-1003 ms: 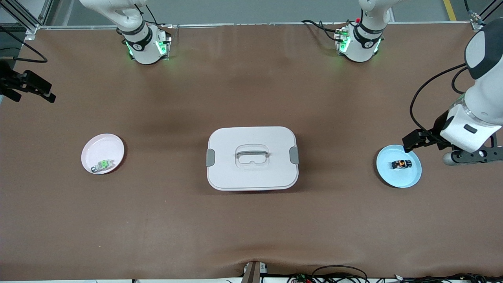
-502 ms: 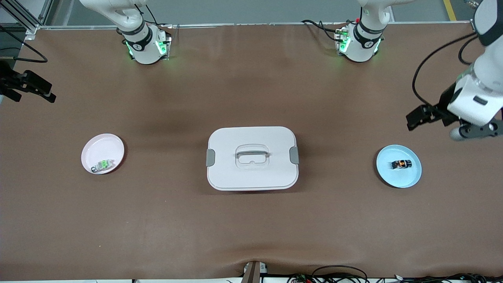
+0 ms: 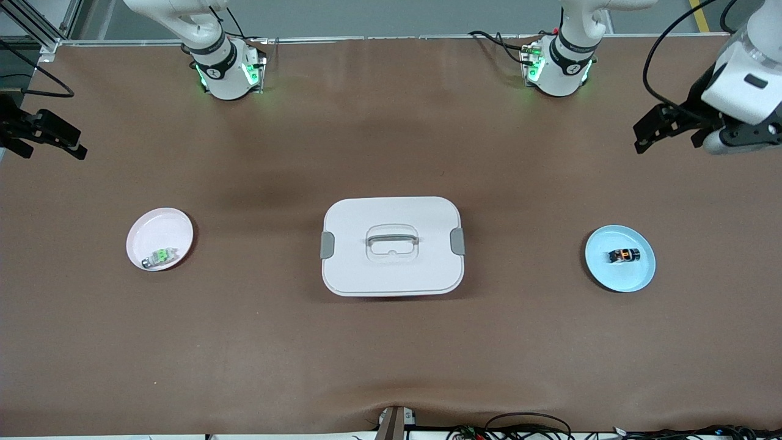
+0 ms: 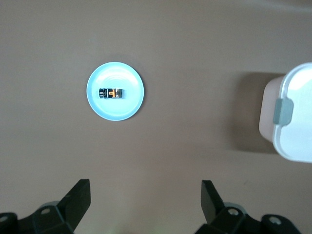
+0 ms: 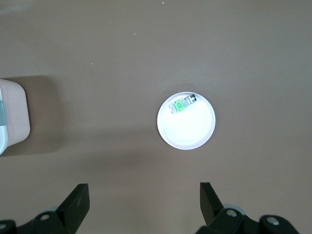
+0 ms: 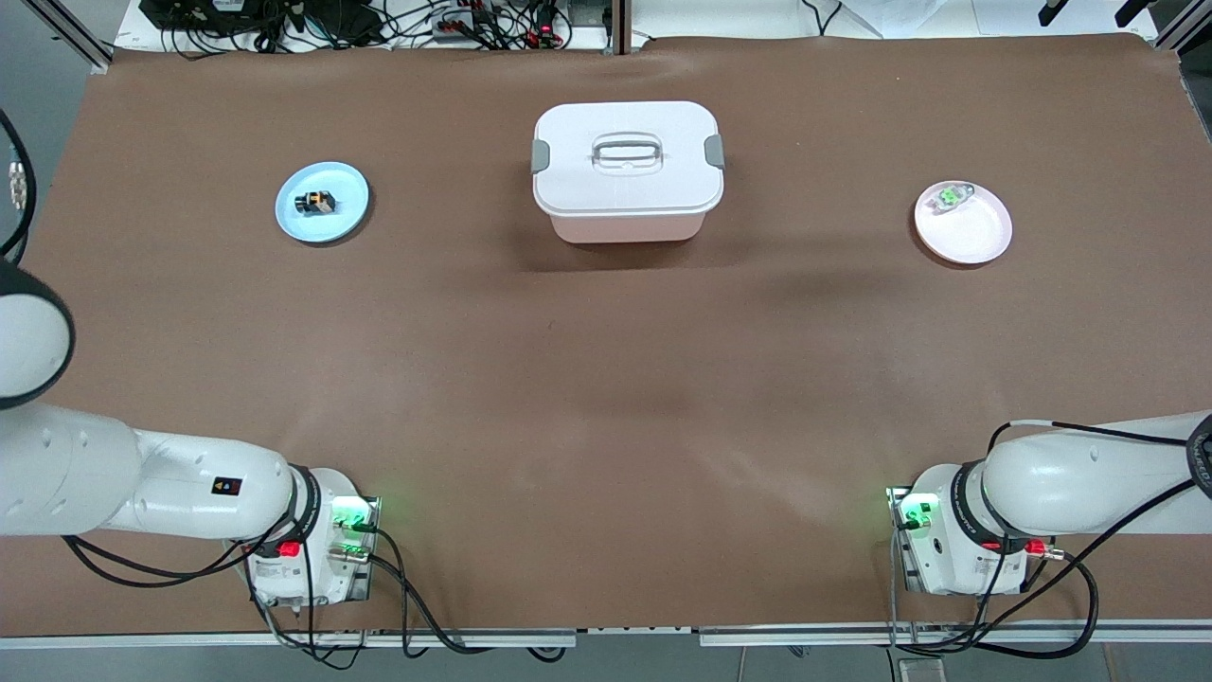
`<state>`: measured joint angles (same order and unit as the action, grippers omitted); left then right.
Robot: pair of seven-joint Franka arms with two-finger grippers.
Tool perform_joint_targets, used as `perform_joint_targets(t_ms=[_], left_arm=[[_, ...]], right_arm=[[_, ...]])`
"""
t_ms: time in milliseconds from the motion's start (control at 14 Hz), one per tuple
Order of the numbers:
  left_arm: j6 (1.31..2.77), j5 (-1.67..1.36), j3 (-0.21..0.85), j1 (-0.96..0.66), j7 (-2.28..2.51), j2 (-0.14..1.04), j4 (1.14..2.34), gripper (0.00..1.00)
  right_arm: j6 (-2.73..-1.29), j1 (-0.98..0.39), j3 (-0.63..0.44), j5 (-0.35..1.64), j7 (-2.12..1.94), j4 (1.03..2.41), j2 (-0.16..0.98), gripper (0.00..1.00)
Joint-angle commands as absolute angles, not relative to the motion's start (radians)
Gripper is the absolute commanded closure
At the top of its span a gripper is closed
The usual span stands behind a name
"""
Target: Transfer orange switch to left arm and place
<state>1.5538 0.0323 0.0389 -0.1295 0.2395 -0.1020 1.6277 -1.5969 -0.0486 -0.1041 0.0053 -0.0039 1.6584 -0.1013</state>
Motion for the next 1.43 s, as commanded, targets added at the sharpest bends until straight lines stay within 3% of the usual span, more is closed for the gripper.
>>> perform_joint_targets(t_ms=[0, 1362], left_arm=[[1.565, 0.021, 0.018, -0.146, 0.206, -0.199, 1.721, 0.0], [1.485, 0.057, 0.008, -0.117, 0.132, -0.121, 1.605, 0.0]], right_arm=[[-1.585, -0.044, -0.098, -0.006, -0.008, 1.635, -0.092, 0.0], [-1.585, -0.038, -0.098, -0.009, -0.009, 1.637, -0.092, 0.0]])
